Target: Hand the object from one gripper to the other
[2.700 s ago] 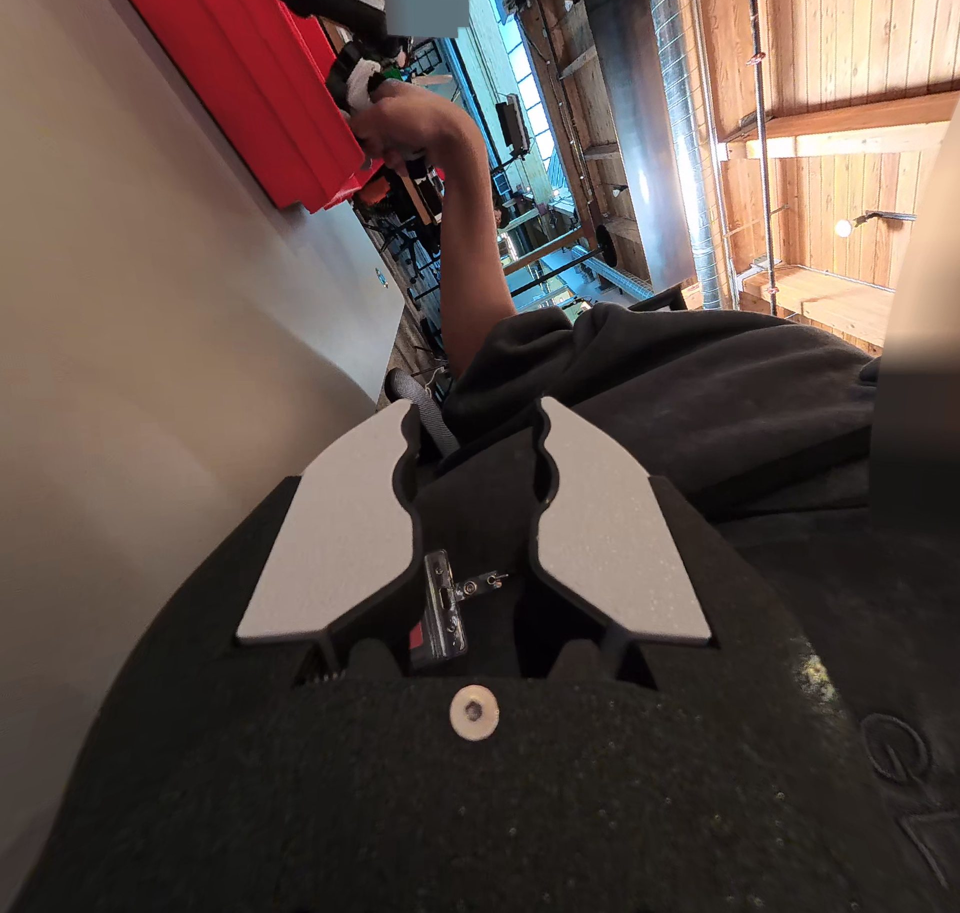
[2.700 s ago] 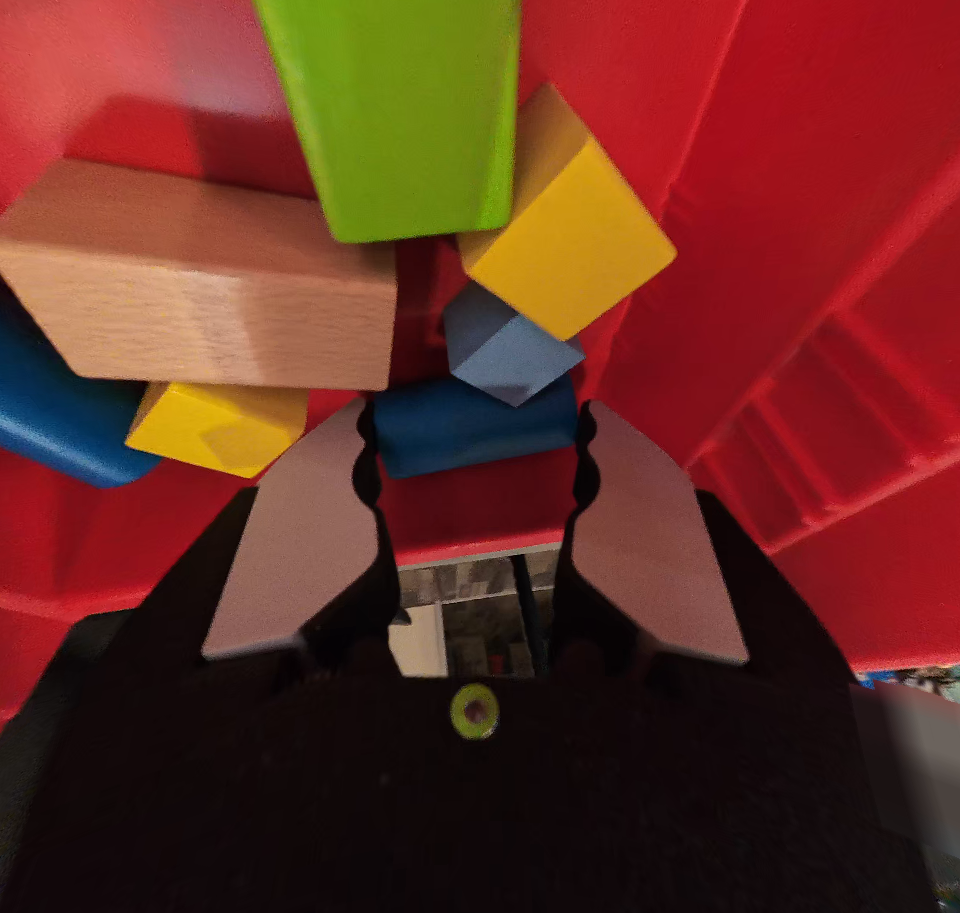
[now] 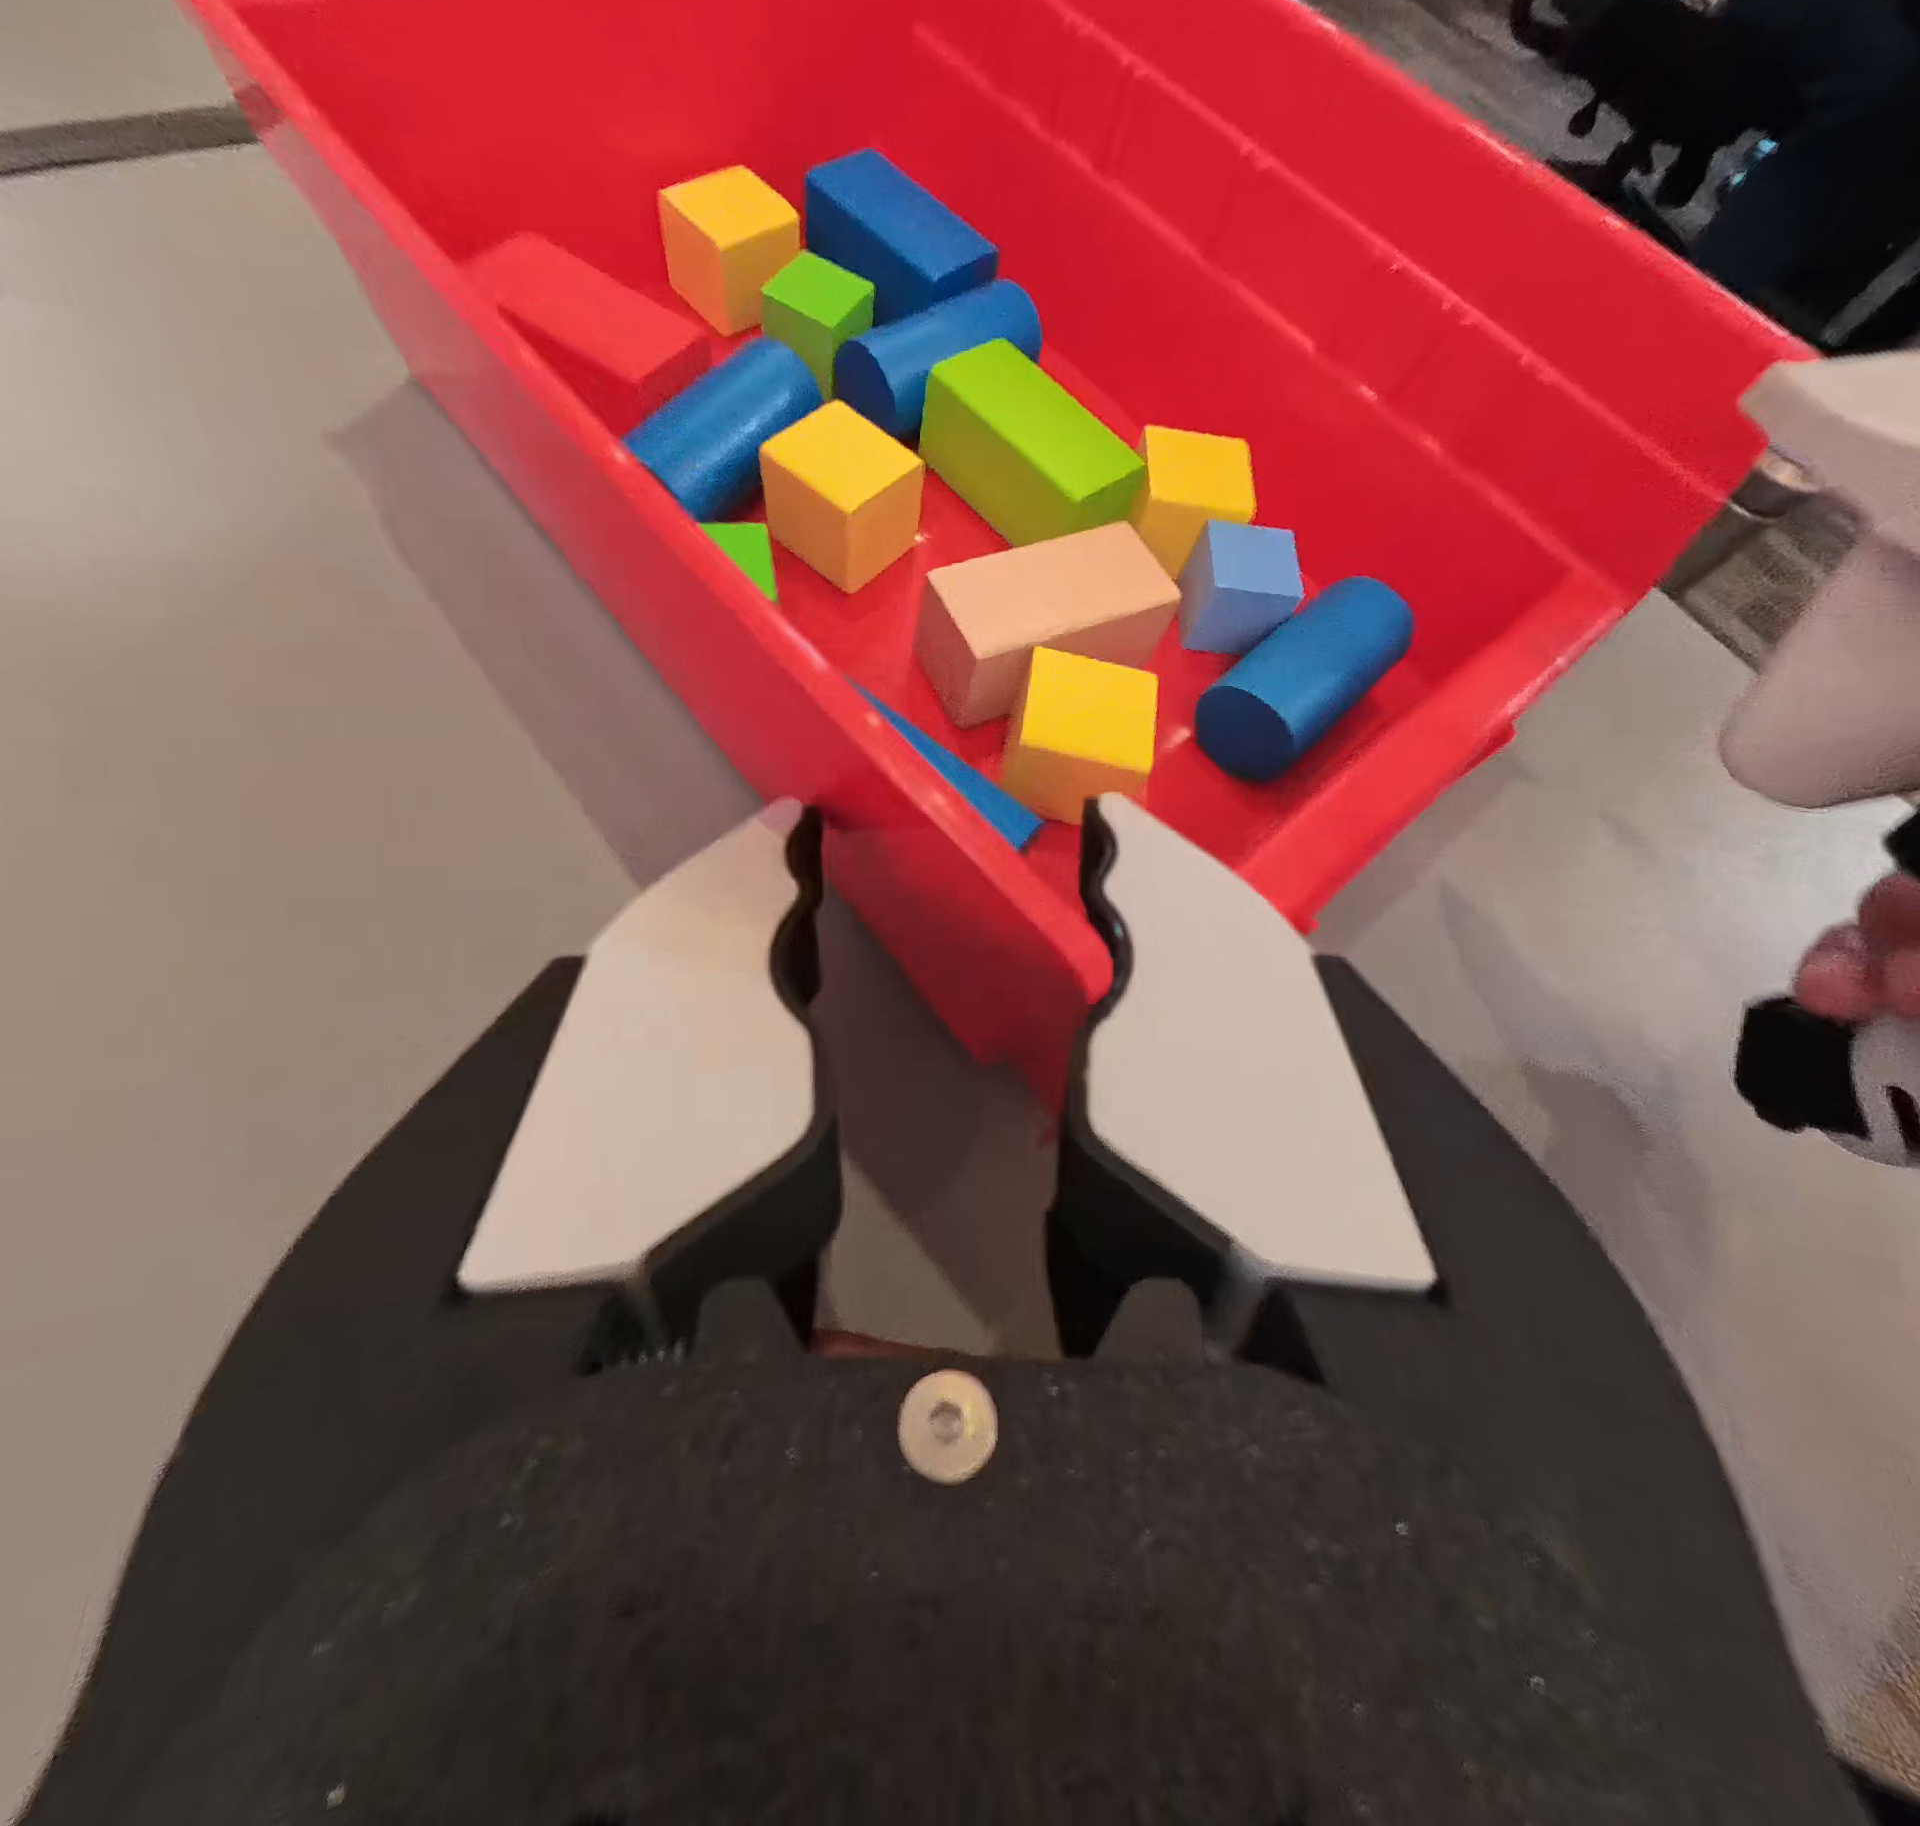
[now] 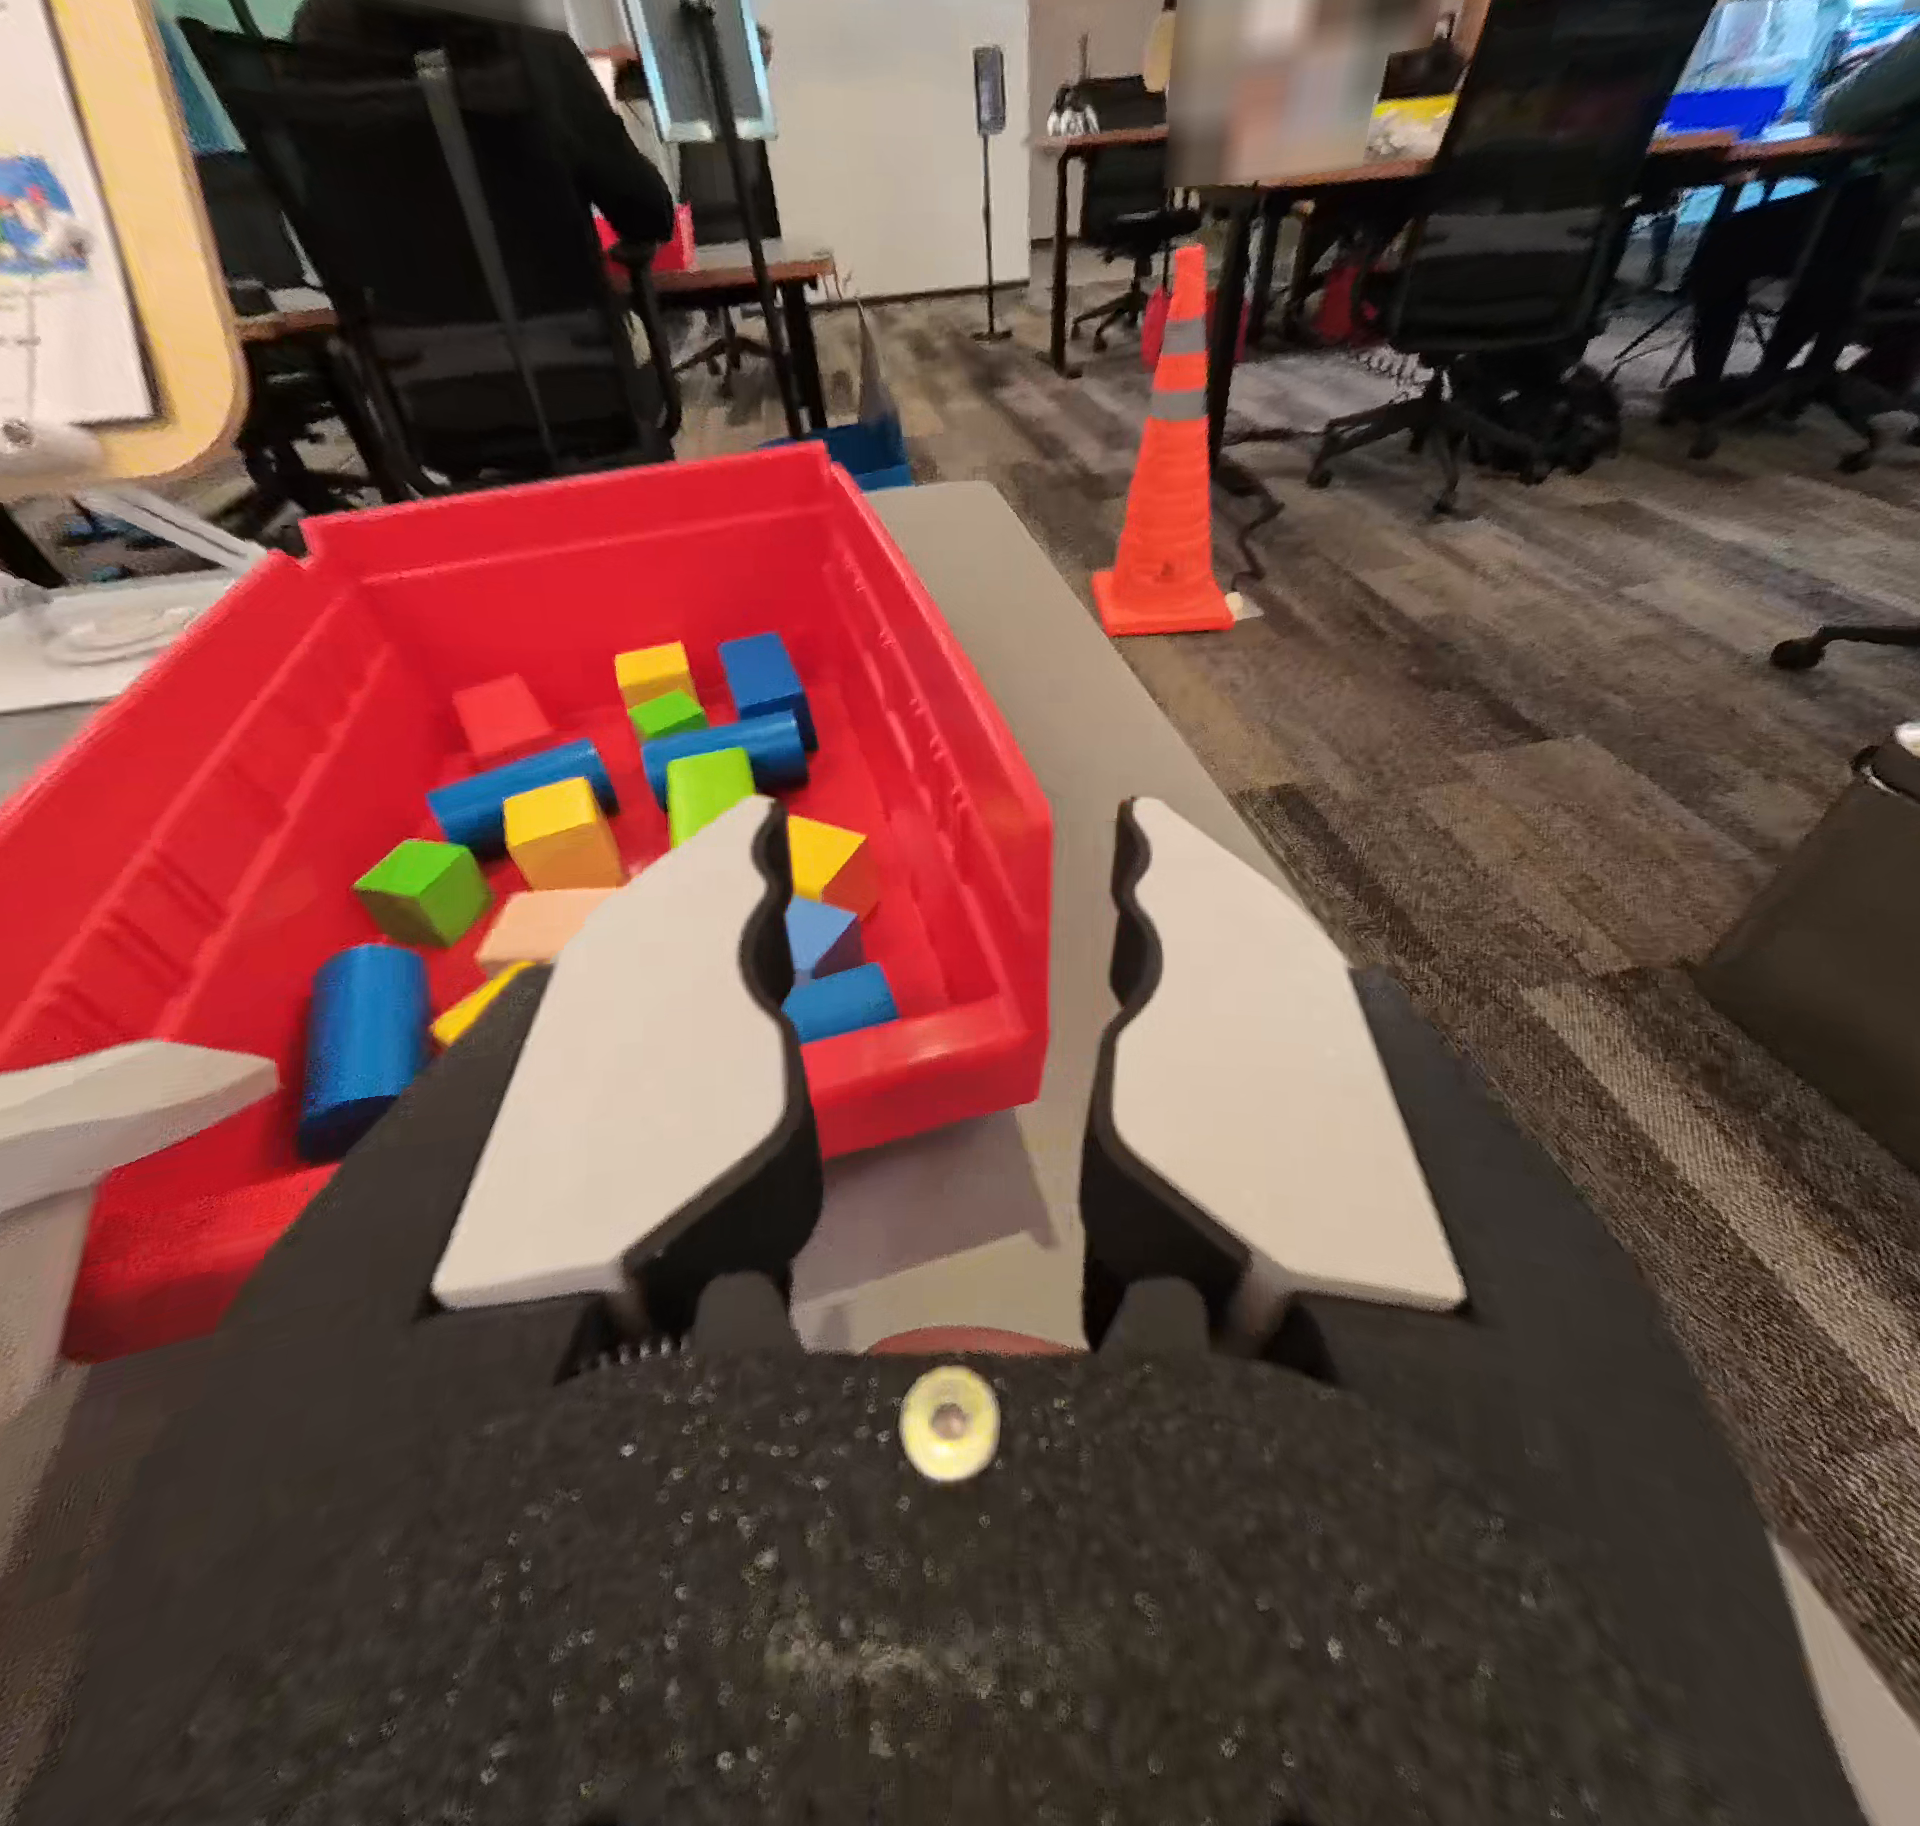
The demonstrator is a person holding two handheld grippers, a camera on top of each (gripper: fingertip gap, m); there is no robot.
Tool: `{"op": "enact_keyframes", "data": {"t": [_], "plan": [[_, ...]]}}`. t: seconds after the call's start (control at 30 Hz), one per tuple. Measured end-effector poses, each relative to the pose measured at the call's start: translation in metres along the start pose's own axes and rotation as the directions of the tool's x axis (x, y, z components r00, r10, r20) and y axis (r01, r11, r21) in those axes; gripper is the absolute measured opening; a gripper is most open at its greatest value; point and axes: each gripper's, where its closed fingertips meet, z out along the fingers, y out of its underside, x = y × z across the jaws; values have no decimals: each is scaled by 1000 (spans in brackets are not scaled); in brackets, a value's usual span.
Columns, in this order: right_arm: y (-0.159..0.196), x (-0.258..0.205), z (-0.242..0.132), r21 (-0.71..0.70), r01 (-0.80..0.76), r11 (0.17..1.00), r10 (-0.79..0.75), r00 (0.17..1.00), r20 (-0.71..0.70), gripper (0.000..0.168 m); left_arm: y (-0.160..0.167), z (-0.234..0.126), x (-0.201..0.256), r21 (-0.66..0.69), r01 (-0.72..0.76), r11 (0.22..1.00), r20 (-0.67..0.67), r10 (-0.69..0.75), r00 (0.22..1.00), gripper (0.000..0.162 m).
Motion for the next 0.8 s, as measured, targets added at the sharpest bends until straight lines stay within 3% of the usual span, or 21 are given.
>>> {"op": "enact_keyframes", "data": {"t": [0.1, 0.17, 0.2, 0.23, 0.33, 0.43, 0.53, 0.6, 0.73, 0.8], "plan": [[32, 1, 14, -142, -17, 990, 18, 1000, 4, 59, -1, -2, -21, -12, 31, 999, 82, -30, 996, 25], [41, -20, 18, -192, -50, 980, 68, 993, 91, 45, -1, -10, -43, -28, 78, 997, 116, -75, 990, 14], [36, -39, 16, -195, -95, 976, 129, 977, 170, 27, 0, -16, -53, -36, 87, 996, 138, -82, 987, 10], [35, -48, 15, -212, -150, 966, 183, 972, 148, 12, 0, -24, -62, -39, 96, 995, 163, -88, 983, 7], [39, -49, 11, -283, -35, 959, 48, 998, 39, 5, -7, -36, -54, -48, 41, 998, 205, -30, 978, 7], [13, -3, -7, -181, -210, 961, 205, 978, -45, 4, -13, -31, -5, -59, -56, 997, 138, 64, 988, 6], [-15, 10, -27, -158, -77, 984, 57, 991, -124, 4, 1, -24, 8, -70, 66, 995, 59, -62, 996, 3], [-26, -25, -28, -199, 58, 978, -83, 989, -119, 4, 12, -33, -20, -52, 153, 987, 40, -151, 988, 2], [-36, -144, -22, -151, 326, 933, -324, 945, 38, 4, 18, -91, -120, 60, 239, 969, 179, -246, 953, 2], [-32, -177, -24, -109, 303, 947, -293, 951, 103, 3, 5, -124, -148, 99, 165, 981, 270, -186, 945, 1]]}}
